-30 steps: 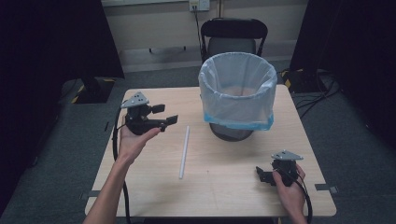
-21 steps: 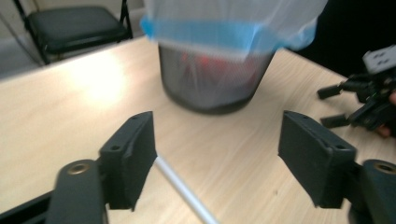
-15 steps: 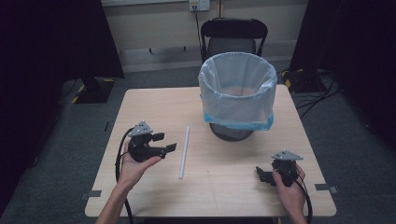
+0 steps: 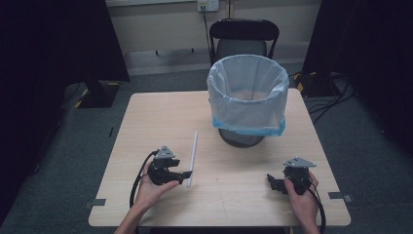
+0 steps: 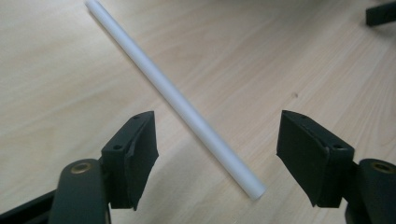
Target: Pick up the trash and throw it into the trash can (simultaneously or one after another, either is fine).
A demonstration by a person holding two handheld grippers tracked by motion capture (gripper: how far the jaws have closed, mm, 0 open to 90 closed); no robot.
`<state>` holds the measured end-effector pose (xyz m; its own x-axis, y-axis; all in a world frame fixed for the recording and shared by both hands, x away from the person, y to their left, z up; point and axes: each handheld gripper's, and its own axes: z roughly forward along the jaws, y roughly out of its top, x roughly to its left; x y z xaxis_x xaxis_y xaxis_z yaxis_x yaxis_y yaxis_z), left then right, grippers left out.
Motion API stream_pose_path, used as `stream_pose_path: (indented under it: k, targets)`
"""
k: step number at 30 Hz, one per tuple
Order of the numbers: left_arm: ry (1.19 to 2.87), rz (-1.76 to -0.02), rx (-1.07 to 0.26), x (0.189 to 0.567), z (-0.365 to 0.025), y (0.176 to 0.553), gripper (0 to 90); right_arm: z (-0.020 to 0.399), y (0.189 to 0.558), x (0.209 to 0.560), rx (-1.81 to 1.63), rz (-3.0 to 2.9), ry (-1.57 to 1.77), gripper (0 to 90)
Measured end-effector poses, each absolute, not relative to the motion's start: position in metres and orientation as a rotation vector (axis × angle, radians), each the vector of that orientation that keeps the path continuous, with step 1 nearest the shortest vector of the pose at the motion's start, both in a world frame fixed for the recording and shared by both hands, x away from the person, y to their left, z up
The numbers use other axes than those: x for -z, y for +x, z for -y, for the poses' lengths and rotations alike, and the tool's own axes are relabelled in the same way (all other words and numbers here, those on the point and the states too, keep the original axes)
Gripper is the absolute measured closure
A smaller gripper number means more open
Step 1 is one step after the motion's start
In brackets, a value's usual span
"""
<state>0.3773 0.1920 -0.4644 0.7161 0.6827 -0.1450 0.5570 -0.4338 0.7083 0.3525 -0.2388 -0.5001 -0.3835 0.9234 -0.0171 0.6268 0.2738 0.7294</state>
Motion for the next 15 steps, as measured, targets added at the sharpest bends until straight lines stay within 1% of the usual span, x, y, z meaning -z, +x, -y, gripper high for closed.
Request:
stream_pose_path:
  k: [6, 14, 15]
  targets:
    - [2.191, -0.94, -0.204, 0.476, -0.184, 0.379, 30.9, 0.239, 0.352, 0.5, -0.899, -2.108, 1.395, 8.8]
    - [2.218, -0.933, -0.22, 0.485, -0.186, 0.383, 39.0, 0.239, 0.352, 0.5, -0.899, -2.108, 1.396, 8.8]
    - [2.228, -0.927, -0.243, 0.485, -0.185, 0.383, 43.4, 0.239, 0.352, 0.5, -0.899, -2.108, 1.396, 8.8]
